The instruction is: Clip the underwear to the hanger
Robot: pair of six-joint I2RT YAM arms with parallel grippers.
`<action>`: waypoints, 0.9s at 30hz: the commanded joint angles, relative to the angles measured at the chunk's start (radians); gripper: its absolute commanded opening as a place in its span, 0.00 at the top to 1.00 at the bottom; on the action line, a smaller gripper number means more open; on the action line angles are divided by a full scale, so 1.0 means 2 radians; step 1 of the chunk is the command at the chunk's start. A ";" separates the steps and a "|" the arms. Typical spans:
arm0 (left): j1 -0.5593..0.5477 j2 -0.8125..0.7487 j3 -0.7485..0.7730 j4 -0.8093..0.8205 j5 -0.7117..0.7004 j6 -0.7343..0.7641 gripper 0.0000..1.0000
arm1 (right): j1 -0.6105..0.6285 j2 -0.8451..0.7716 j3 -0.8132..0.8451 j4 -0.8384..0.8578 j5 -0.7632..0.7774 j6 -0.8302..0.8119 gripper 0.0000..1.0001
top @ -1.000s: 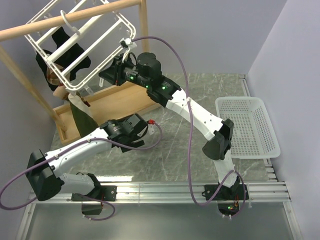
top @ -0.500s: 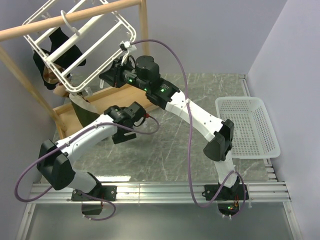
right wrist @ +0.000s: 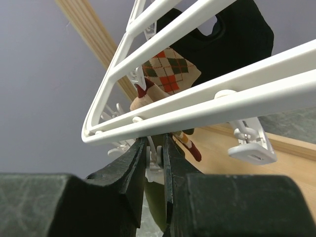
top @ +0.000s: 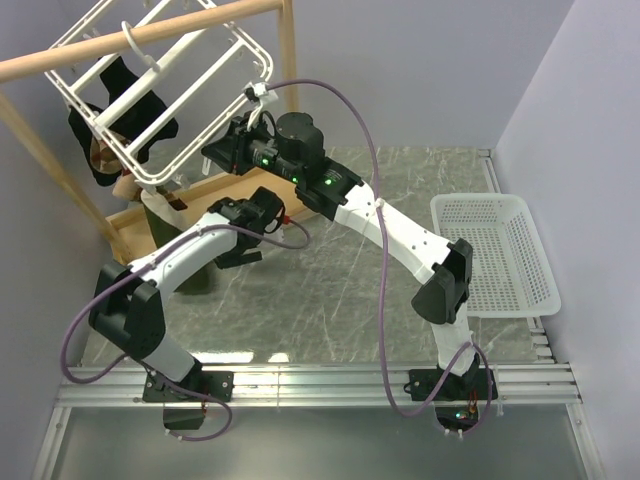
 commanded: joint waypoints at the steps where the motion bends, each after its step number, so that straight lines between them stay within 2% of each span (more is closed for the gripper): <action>1: 0.016 0.020 0.015 0.042 -0.037 0.042 0.01 | -0.007 -0.026 -0.004 0.022 0.023 0.001 1.00; 5: 0.045 0.047 0.052 0.051 -0.049 0.066 0.01 | -0.007 -0.033 -0.014 0.036 0.029 -0.003 1.00; 12: 0.079 0.100 0.112 0.020 -0.043 0.079 0.01 | -0.007 -0.043 -0.030 0.047 0.025 -0.006 1.00; 27: 0.105 0.182 0.207 -0.106 -0.003 0.023 0.01 | -0.011 -0.050 -0.044 0.061 0.021 -0.006 1.00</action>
